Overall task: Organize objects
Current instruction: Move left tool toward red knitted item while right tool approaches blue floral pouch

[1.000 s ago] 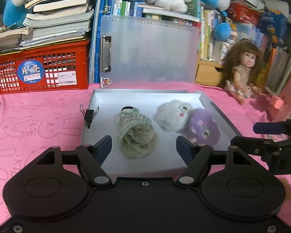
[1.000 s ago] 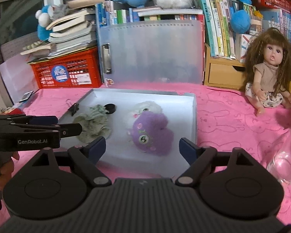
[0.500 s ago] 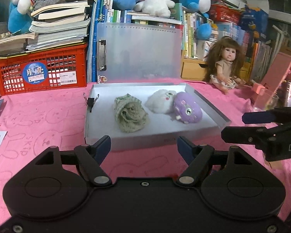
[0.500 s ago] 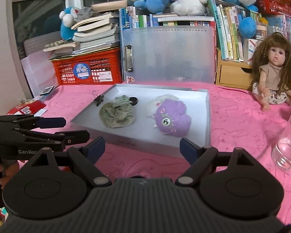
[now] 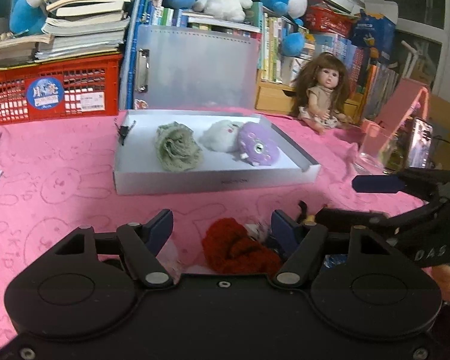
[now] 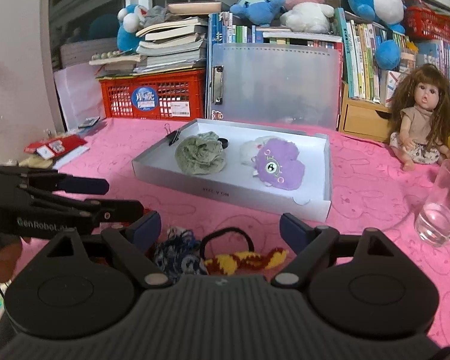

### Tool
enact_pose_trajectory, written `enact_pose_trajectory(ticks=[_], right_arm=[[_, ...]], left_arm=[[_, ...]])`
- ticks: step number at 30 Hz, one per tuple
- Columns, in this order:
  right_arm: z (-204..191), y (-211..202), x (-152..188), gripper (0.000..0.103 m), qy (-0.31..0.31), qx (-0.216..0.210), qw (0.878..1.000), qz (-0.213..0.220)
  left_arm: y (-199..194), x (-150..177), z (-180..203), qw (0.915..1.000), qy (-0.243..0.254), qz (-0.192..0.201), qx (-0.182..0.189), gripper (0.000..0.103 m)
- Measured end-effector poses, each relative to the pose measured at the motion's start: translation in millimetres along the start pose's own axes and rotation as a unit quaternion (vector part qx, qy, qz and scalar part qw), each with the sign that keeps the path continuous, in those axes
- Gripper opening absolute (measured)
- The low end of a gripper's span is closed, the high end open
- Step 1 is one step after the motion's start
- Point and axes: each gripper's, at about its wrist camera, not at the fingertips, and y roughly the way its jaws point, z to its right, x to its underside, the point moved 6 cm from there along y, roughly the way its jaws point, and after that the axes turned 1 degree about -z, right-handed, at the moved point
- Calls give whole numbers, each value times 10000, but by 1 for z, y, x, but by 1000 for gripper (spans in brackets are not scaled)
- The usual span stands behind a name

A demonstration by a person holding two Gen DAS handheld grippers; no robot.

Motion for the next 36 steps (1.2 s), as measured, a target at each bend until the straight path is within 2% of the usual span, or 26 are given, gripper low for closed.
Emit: enact_pose_trajectory(ticks=[7,13,16,27,36], right_arm=[[-9,-2,19,92,-159,-61,9997,-162],[-19,0,32,92,-281,-104,9992,-254],[-24,-1,34,92,-340,-131,9990,-250],[-36,5,43,78,-509,-131,9982,-305],[-39,10,46,77,-526,-109,9980,-342]], left_arm=[[0,10,6,9995,-147,-182,190,58],[3,17,9,9993,-153,-305,183,51],[5,20,8,9990,-198,-351,203,50],[11,26,10,9985,-222,-448,204,50],[13,28,10,9985,-226,-460,195,50]])
